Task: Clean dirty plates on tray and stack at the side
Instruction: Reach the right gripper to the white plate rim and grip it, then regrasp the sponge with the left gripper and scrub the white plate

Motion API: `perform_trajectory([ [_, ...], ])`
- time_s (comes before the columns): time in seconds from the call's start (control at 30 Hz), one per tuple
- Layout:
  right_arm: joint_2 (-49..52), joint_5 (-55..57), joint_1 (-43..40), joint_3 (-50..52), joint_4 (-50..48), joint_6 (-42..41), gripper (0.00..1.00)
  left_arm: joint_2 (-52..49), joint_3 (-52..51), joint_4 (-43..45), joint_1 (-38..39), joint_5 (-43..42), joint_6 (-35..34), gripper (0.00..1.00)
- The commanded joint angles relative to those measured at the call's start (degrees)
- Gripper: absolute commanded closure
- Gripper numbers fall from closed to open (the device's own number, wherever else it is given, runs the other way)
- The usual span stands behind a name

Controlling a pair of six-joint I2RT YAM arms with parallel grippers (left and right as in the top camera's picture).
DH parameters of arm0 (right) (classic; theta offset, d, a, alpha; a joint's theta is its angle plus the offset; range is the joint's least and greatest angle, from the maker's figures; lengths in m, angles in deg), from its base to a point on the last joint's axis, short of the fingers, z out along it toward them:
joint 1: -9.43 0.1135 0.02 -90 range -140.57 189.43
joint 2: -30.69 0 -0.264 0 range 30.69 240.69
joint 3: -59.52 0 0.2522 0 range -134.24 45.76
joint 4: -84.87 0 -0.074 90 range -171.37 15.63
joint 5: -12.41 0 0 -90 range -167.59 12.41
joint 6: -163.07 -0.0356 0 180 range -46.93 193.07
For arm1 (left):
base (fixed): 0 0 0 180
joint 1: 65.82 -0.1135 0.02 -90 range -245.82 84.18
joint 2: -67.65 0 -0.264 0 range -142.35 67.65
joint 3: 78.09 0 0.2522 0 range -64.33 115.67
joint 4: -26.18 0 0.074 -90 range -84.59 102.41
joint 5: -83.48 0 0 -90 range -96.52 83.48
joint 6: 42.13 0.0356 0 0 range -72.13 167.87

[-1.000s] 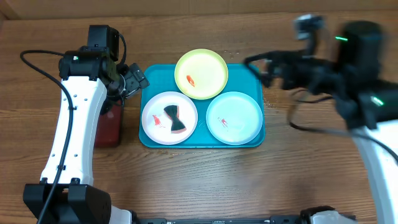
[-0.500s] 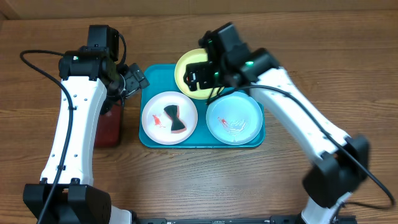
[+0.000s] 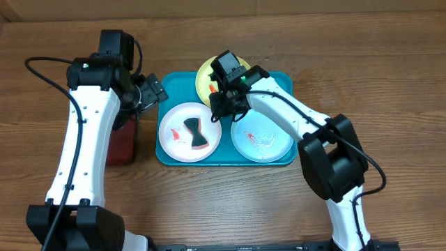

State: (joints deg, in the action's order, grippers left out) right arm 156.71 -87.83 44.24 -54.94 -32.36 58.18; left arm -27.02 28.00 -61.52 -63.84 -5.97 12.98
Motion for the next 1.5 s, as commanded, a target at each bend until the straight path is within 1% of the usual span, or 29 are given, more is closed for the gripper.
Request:
perform_trajectory([
  [0.0,2.43,-0.31,0.92,-1.64,-0.33,1.20,0.57,-0.52,-3.30,1.38,-0.07,-3.61,4.13,0.00],
  [0.1,2.86,-0.31,1.81,-1.64,-0.09,1.20,0.57,-0.52,-5.99,3.34,-0.07,-6.40,6.78,0.00],
  [0.2,2.93,-0.26,2.95,-1.60,0.98,1.20,0.57,-0.52,-7.96,4.68,-0.07,-6.82,6.84,0.00],
  [0.23,2.97,-0.22,3.30,-1.46,1.03,1.20,0.57,-0.55,-8.61,5.31,-0.04,-6.84,6.84,0.02],
  [0.27,2.97,0.13,3.52,-1.25,0.98,1.18,0.57,-0.55,-9.35,6.14,0.00,-7.04,6.86,0.06],
  [0.4,3.02,1.22,3.80,-0.87,1.20,1.16,0.56,-0.55,-12.90,9.77,0.33,-9.75,6.86,0.13],
  [0.5,3.02,1.22,3.69,-0.87,2.14,1.16,0.56,-0.57,-15.39,11.61,0.81,-10.73,6.86,0.22],
  [0.6,3.02,1.25,3.69,-0.87,3.21,1.16,0.61,-0.57,-17.29,13.51,1.77,-10.78,7.30,0.28],
  [0.7,3.02,1.25,3.69,-0.87,3.80,1.14,0.63,-0.57,-18.99,15.96,3.04,-10.75,7.26,0.28],
  [0.77,3.02,1.70,3.69,-0.87,4.48,1.16,0.68,-0.57,-20.33,18.23,4.59,-10.75,6.97,0.28],
  [0.87,3.02,2.71,3.69,-0.87,4.72,0.90,0.82,-0.57,-22.05,20.96,6.60,-10.95,5.29,0.31],
  [0.93,3.02,2.73,3.69,-0.87,4.85,0.46,0.89,-0.59,-23.28,23.06,7.65,-10.88,4.13,0.34],
  [1.0,3.02,2.71,3.69,-0.87,4.90,0.02,0.91,-0.59,-24.37,25.07,8.24,-10.82,3.43,0.37],
  [1.1,3.02,2.71,3.69,-0.87,5.14,-0.11,0.91,-0.61,-25.97,27.80,8.41,-10.69,1.36,0.46],
  [1.13,3.02,2.71,3.69,-0.87,5.16,-0.11,0.90,-0.81,-27.08,29.83,8.41,-10.69,1.01,0.45],
  [1.33,3.02,2.73,3.69,-0.87,5.09,-0.11,0.90,-4.20,-27.65,33.79,8.57,-11.72,0.37,0.45],
  [1.4,3.02,2.73,3.69,-0.87,5.09,-0.11,0.90,-5.99,-27.63,35.43,8.57,-12.98,0.20,0.50],
  [1.47,3.02,2.73,3.69,-0.87,5.09,-0.11,0.90,-7.91,-27.63,36.70,8.57,-15.28,-0.07,0.52],
])
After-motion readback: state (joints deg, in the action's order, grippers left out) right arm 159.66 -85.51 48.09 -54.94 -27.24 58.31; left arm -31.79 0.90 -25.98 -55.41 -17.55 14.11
